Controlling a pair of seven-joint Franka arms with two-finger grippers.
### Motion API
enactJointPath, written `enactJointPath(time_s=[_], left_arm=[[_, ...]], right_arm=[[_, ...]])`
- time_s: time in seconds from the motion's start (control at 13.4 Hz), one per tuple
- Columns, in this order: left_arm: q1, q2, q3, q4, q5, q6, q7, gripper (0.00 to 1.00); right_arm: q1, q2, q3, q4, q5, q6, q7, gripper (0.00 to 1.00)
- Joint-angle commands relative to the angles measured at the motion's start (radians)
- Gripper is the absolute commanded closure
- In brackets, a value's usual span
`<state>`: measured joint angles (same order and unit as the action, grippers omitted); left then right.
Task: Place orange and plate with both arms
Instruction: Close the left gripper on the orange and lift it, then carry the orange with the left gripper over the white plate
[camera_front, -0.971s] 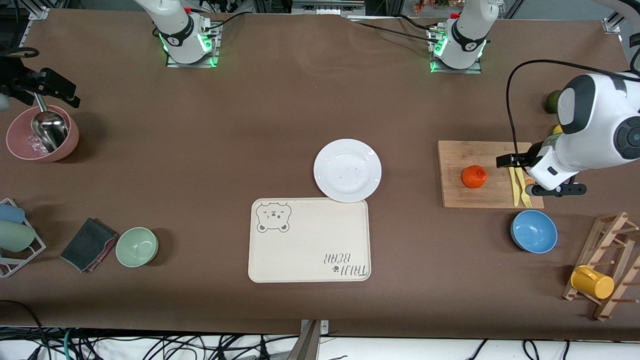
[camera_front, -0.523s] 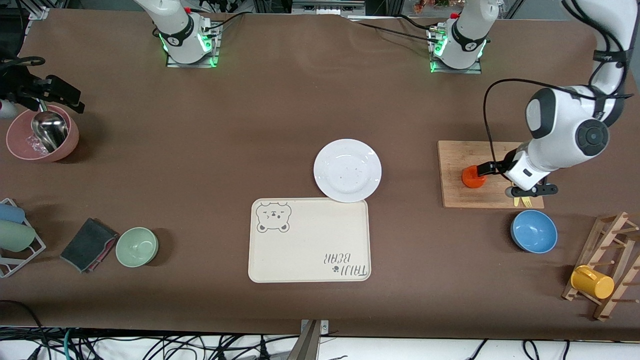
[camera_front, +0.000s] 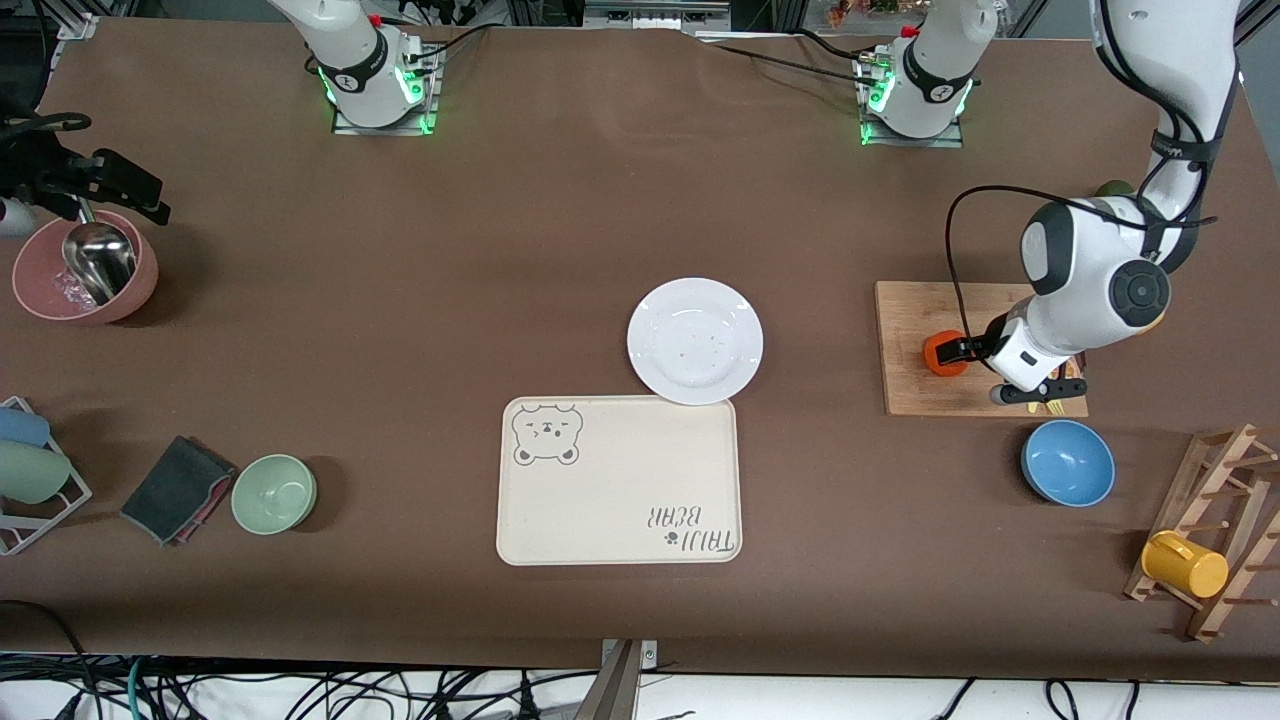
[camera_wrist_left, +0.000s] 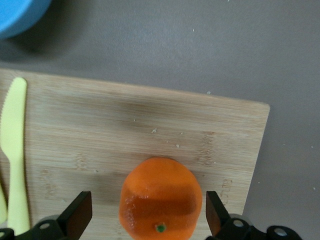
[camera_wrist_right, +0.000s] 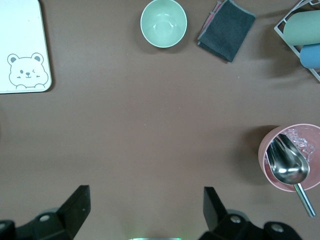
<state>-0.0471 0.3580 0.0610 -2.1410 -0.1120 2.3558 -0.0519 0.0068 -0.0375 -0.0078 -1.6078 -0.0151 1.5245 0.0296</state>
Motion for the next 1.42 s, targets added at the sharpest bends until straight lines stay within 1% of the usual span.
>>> enactJointPath(time_s=[0.0, 0.07, 0.15, 0.22, 0.3, 0.37, 0.45, 0.52, 0.75, 0.9, 0.97, 1.12, 1.2, 1.34], left_arm=[[-0.016, 0.002, 0.003, -0.023, -0.050, 0.022, -0.016, 0.00], [-0.016, 0.009, 0.003, -0.030, -0.081, 0.022, -0.016, 0.00], [-0.016, 0.010, 0.002, -0.033, -0.086, 0.023, -0.014, 0.00], [-0.016, 0.010, 0.000, -0.036, -0.086, 0.022, -0.014, 0.03], [-0.016, 0.009, 0.002, -0.039, -0.086, 0.020, -0.014, 0.33], [-0.016, 0.007, 0.000, -0.039, -0.080, 0.016, -0.010, 0.75], [-0.016, -0.001, 0.002, -0.037, -0.078, 0.010, 0.003, 1.00], [-0.016, -0.022, -0.004, -0.036, -0.078, 0.008, -0.002, 1.00], [-0.019, -0.105, -0.087, -0.019, -0.084, -0.026, -0.011, 1.00], [-0.043, -0.139, -0.176, 0.002, -0.116, -0.027, -0.060, 1.00], [-0.045, -0.142, -0.235, 0.007, -0.161, -0.026, -0.141, 1.00], [-0.078, -0.119, -0.349, 0.073, -0.166, -0.023, -0.328, 1.00], [-0.091, -0.096, -0.383, 0.101, -0.169, -0.021, -0.403, 1.00], [-0.143, -0.024, -0.420, 0.145, -0.176, -0.010, -0.491, 1.00]], right_arm=[[0.001, 0.001, 0.002, 0.020, 0.014, -0.017, 0.010, 0.00], [0.001, -0.001, 0.002, 0.020, 0.014, -0.020, 0.012, 0.00], [0.001, -0.001, 0.002, 0.020, 0.014, -0.020, 0.012, 0.00], [0.001, -0.001, 0.002, 0.020, 0.014, -0.020, 0.012, 0.00], [0.001, -0.001, 0.003, 0.020, 0.014, -0.020, 0.012, 0.00], [0.002, -0.002, 0.005, 0.020, 0.014, -0.021, 0.012, 0.00], [0.002, -0.002, 0.005, 0.020, 0.014, -0.021, 0.012, 0.00], [0.001, -0.004, 0.005, 0.017, 0.014, -0.023, 0.012, 0.00], [0.002, -0.001, 0.005, 0.020, 0.014, -0.018, 0.013, 0.00], [0.007, 0.002, 0.005, 0.019, 0.012, -0.012, 0.013, 0.00], [0.007, 0.004, 0.003, 0.019, 0.014, -0.007, 0.013, 0.00], [0.007, 0.008, 0.003, 0.019, 0.012, -0.003, 0.013, 0.00], [0.007, 0.011, 0.003, 0.020, 0.012, 0.000, 0.013, 0.00], [0.005, 0.011, 0.002, 0.020, 0.014, -0.001, 0.013, 0.00]])
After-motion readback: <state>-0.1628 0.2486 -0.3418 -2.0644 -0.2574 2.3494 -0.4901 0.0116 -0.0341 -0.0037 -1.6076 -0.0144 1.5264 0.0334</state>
